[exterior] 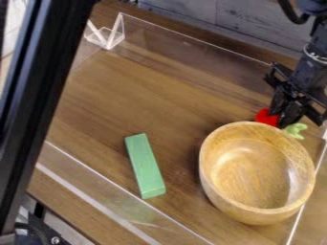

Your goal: Move the red object to the left side of the table

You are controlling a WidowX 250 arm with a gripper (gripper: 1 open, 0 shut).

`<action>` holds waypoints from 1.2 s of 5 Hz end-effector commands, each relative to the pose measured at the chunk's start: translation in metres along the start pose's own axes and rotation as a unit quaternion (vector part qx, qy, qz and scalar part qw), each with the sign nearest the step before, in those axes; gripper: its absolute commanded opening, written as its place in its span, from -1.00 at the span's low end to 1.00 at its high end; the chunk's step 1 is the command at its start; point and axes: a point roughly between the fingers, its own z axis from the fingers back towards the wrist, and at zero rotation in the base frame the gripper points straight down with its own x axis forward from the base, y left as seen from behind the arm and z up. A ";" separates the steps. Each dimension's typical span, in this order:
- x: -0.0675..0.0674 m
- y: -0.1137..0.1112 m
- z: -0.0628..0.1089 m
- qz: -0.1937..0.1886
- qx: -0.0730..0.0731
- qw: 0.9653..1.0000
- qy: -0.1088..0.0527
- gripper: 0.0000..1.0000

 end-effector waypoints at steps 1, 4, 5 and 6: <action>0.000 0.005 -0.004 0.032 0.005 0.999 -0.008 -1.00; -0.028 0.019 0.041 0.077 0.031 0.995 -0.056 -1.00; -0.049 0.029 0.069 0.110 0.049 0.989 -0.088 -1.00; -0.053 0.026 0.080 0.119 0.042 0.987 -0.099 -1.00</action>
